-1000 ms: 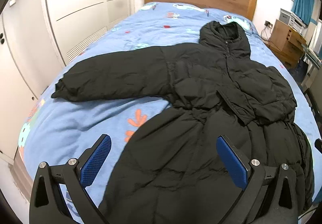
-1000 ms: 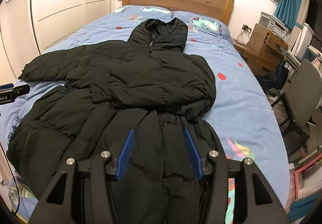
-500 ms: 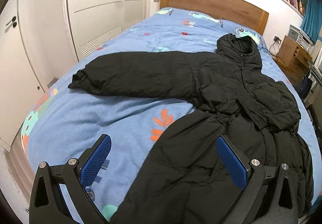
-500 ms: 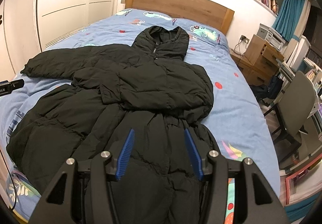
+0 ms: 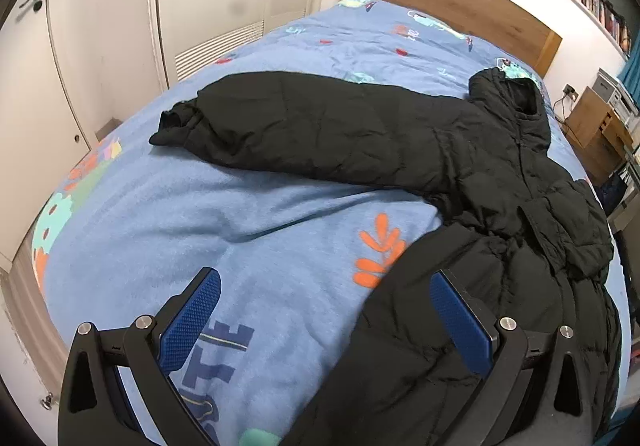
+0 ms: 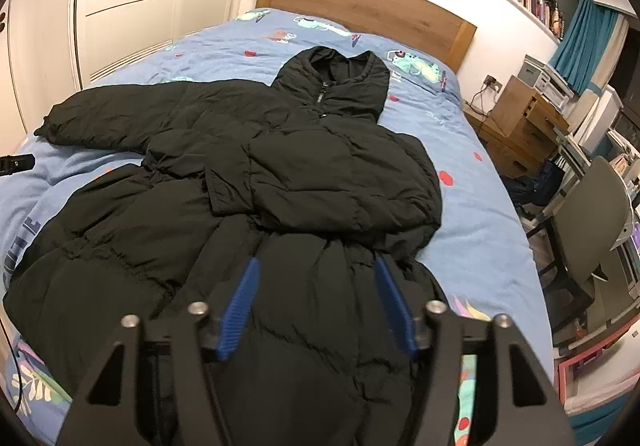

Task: Fold large clothes
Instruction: 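Grasp the other sleeve cuff with the left gripper, then lift the sleeve across the coat body and open the left gripper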

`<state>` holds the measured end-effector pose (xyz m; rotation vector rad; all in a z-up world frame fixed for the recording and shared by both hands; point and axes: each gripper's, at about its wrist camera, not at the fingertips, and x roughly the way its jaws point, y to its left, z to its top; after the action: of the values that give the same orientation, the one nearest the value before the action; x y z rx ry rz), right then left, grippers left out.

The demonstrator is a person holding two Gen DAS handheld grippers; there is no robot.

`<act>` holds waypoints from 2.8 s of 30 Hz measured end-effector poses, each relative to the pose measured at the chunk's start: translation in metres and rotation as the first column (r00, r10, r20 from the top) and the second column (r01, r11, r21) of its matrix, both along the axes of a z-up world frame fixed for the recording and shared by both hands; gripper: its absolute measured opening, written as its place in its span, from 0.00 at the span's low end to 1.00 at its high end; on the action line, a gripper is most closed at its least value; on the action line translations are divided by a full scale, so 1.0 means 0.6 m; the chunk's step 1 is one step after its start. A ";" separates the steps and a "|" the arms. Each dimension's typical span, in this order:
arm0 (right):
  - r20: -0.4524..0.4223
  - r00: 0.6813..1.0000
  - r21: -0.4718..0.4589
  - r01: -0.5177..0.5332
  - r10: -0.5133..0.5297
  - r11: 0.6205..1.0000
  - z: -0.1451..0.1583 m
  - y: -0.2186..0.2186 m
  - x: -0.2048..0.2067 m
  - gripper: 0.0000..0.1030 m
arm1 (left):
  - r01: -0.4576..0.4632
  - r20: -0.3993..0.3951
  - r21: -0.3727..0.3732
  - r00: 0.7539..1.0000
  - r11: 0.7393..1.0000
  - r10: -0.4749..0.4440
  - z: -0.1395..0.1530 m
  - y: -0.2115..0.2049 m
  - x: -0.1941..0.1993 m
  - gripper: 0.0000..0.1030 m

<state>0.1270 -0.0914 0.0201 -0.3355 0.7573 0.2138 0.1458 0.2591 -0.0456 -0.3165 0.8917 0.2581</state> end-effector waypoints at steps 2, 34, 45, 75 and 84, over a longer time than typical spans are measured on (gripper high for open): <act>-0.009 1.000 -0.002 -0.006 0.006 1.000 -0.006 0.011 0.009 0.61 | -0.006 -0.006 -0.008 1.000 1.000 0.006 -0.008 0.010 0.006 0.99; -0.110 0.991 -0.007 0.074 -0.074 0.997 -0.088 0.016 0.118 0.62 | -0.228 0.013 -0.318 0.970 0.920 0.244 -0.096 0.253 0.120 0.88; -0.086 0.985 -0.005 0.147 -0.147 0.989 -0.071 -0.042 0.121 0.62 | -0.324 -0.010 -0.485 0.931 0.812 0.365 -0.130 0.320 0.164 0.37; -0.004 0.971 0.119 0.237 -0.239 0.964 0.007 -0.173 0.037 0.62 | -0.049 0.218 -0.220 0.971 0.974 0.098 0.132 0.148 0.146 0.07; 0.007 0.959 0.165 0.277 -0.282 0.947 0.018 -0.233 0.015 0.62 | 0.106 0.267 -0.170 0.962 0.980 -0.058 0.186 0.002 0.160 0.07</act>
<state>0.1358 -0.2314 0.0309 -0.0736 0.7431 0.0013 0.2416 0.2600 0.0662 -0.4714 0.6659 0.0538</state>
